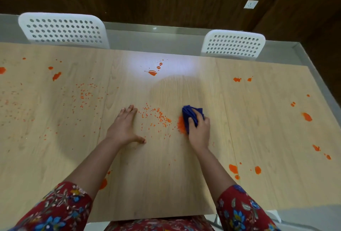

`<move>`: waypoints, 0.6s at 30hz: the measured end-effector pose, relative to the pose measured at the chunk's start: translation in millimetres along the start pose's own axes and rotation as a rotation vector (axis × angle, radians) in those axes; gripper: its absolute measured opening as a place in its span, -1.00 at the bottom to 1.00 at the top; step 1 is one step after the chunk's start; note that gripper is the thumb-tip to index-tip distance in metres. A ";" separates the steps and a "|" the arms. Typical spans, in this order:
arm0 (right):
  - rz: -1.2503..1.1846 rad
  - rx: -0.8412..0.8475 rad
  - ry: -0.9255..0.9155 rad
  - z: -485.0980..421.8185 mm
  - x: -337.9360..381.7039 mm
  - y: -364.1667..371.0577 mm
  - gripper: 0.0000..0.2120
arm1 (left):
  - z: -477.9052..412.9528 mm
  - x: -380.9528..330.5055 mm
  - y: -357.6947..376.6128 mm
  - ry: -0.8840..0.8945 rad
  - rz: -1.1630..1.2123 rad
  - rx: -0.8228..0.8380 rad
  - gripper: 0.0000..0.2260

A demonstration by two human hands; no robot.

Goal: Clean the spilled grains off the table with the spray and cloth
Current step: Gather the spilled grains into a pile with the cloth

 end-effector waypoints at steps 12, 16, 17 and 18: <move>0.179 -0.006 -0.037 -55.3 10.6 2.4 -0.63 | 2.7 -0.2 -2.2 -0.002 0.007 0.003 0.19; 0.205 0.193 -0.282 -21.0 59.5 45.4 -0.61 | 3.6 -2.8 -3.4 -0.004 -0.001 -0.001 0.18; 0.167 0.246 -0.306 -14.2 64.3 48.7 -0.62 | 2.9 -2.5 -3.7 -0.006 0.000 -0.004 0.18; 0.117 0.266 -0.304 -9.8 65.0 44.8 -0.62 | 2.1 -2.6 -3.3 -0.005 0.002 -0.004 0.19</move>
Point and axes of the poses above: each hand's wrist, its own z-axis away from the middle knuckle, its own y-axis out of the palm, x = y × z, the point moved 7 cm from there along -z, towards the middle knuckle, and after that the axes turned 7 degrees about z, right-handed, at the moved point
